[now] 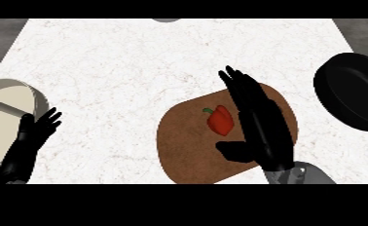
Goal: Pick the bell pepper from the cutting board and place it in the pot
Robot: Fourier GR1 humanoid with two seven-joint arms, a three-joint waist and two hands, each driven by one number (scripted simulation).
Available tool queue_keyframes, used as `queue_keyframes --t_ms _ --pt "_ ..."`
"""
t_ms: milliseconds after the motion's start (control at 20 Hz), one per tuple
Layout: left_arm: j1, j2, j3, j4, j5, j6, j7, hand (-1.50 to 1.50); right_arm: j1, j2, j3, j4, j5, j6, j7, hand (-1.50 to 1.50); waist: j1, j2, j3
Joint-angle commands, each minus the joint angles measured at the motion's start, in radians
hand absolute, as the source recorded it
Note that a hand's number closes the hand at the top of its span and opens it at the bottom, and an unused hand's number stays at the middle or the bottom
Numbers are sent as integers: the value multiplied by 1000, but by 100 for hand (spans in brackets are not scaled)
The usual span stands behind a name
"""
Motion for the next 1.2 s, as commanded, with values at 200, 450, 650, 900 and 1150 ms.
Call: queue_keyframes --t_ms 200,450,650,900,1150 --pt "-92 30 57 -3 19 -40 -19 0 -79 58 72 -117 -86 484 421 -150 18 6 0" --pt "-152 -7 32 16 -24 -4 20 0 -146 158 73 -111 -162 634 581 -150 24 11 2" --pt "-149 1 45 30 -16 -33 5 0 -142 161 36 -86 -171 652 615 -150 24 12 2" --pt "-124 -9 43 10 -41 -20 -7 0 -136 176 -16 -56 -141 630 590 -150 33 12 4" --pt "-152 -29 50 55 -43 -40 -23 0 -110 198 -5 8 -117 645 561 -150 30 14 4"
